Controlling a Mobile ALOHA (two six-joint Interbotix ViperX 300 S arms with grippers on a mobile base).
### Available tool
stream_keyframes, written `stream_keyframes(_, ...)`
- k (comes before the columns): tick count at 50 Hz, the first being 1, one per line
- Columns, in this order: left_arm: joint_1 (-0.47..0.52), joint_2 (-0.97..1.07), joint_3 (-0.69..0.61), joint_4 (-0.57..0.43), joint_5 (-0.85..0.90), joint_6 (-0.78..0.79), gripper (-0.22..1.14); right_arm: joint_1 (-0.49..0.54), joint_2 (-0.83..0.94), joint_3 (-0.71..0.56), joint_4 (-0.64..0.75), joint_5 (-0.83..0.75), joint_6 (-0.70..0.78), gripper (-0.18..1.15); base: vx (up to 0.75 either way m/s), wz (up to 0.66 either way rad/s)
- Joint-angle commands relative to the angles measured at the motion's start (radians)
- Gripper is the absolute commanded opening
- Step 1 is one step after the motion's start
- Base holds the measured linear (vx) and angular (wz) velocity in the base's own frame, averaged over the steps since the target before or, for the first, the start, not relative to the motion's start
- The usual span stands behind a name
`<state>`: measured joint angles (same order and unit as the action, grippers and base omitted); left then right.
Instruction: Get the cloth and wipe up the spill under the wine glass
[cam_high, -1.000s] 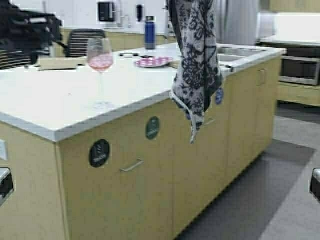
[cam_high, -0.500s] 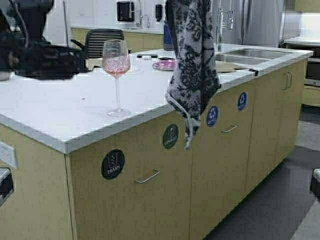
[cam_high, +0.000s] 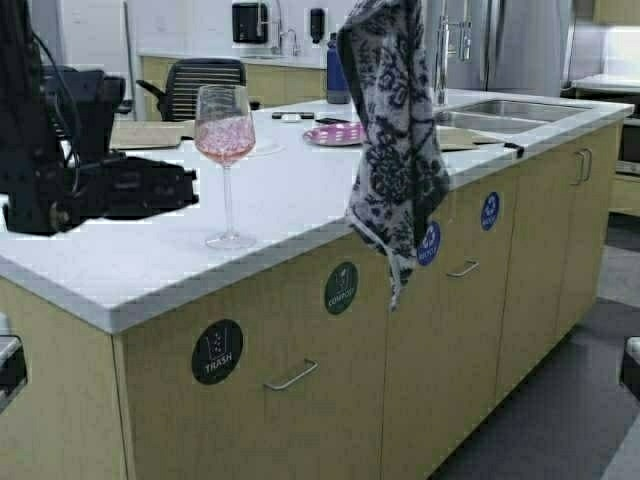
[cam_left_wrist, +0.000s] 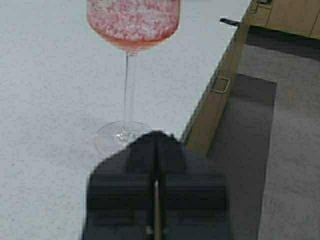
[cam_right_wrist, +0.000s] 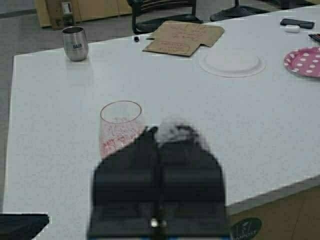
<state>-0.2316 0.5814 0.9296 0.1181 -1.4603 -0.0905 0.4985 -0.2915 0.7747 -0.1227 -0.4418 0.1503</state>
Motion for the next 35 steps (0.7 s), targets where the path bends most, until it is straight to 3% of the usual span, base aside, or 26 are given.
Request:
stream_keyframes(1, -0.002, 0.025, -0.034, 0.015, -0.023, 0.002, 0.39, 0.002, -0.002, -0.014, 0.002, -0.012, 0.002, 0.07, 0.12, 0.00)
stream_keyframes(19, -0.002, 0.115, -0.100, 0.054, -0.064, 0.061, 1.00, 0.002, 0.008, -0.014, 0.002, -0.012, 0.005, 0.07, 0.12, 0.02)
stream_keyframes(35, -0.009, 0.183, -0.150, 0.074, -0.080, 0.061, 1.00, 0.003, 0.009, -0.011, 0.002, -0.012, 0.005, 0.07, 0.11, 0.02)
